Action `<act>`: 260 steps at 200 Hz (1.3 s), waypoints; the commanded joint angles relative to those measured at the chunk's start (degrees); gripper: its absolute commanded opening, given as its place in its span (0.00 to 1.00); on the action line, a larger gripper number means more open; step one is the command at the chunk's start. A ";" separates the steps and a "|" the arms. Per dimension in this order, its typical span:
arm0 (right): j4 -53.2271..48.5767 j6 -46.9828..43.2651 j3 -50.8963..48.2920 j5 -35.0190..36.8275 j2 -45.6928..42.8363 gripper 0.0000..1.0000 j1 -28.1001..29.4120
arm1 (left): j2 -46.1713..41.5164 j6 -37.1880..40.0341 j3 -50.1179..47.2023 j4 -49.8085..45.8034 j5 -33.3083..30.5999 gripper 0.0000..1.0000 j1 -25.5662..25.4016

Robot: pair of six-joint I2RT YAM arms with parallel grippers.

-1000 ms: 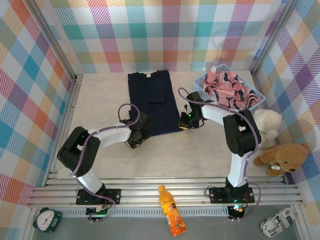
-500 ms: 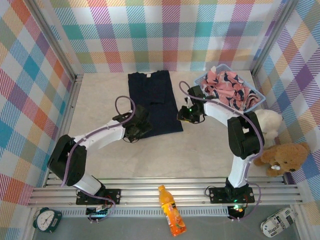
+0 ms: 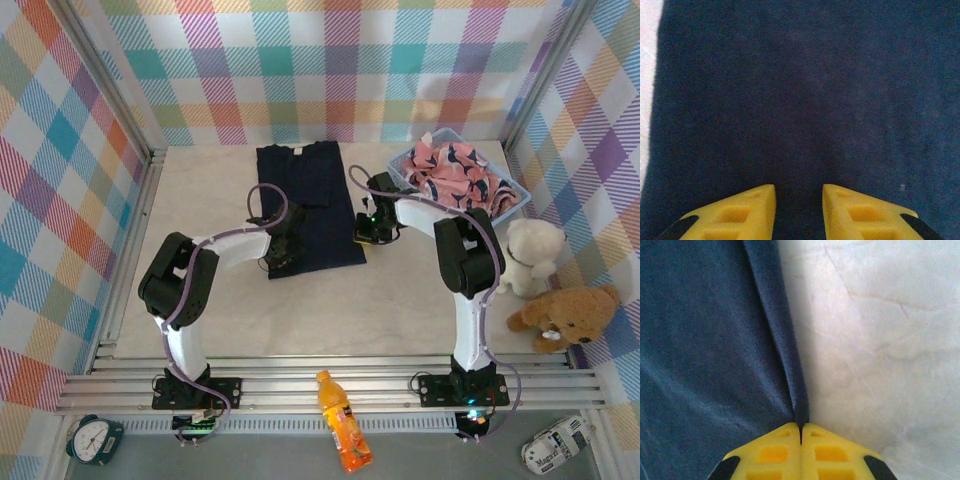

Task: Fold and stack the mixed laundry pile

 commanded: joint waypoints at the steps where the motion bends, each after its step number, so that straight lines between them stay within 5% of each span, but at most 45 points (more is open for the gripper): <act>1: -1.54 1.82 -7.17 -0.98 -3.29 0.02 0.33 | -2.05 -1.58 -4.52 -2.09 0.65 0.32 -3.48; 53: 1.31 3.88 -26.18 -2.75 -16.32 0.03 0.33 | -14.38 -13.60 -15.35 -6.82 -2.37 0.33 -17.12; 72: -1.94 3.35 -29.28 -0.68 -21.96 0.23 0.33 | -18.06 -16.71 -14.86 -10.10 -4.49 0.39 -20.99; 90: -5.42 3.25 -30.61 -0.47 -27.24 0.53 0.29 | -20.09 -16.69 -12.18 -11.87 -6.23 0.47 -21.80; 122: -10.22 6.23 -33.05 -2.37 -33.99 0.68 0.24 | -16.62 -9.63 -2.51 -11.32 -10.14 0.51 -21.63; 148: -7.05 8.84 -38.49 -5.12 -37.98 0.68 0.29 | -7.26 -5.02 5.51 -10.22 -10.66 0.44 -20.87; 193: 0.05 11.54 -42.63 -9.46 -38.85 0.54 0.38 | 4.81 -3.82 10.50 -5.47 -6.06 0.41 -18.64; 260: 8.82 15.28 -43.51 -6.81 -32.45 0.44 0.46 | 11.03 -4.98 10.51 -4.07 -3.01 0.40 -18.46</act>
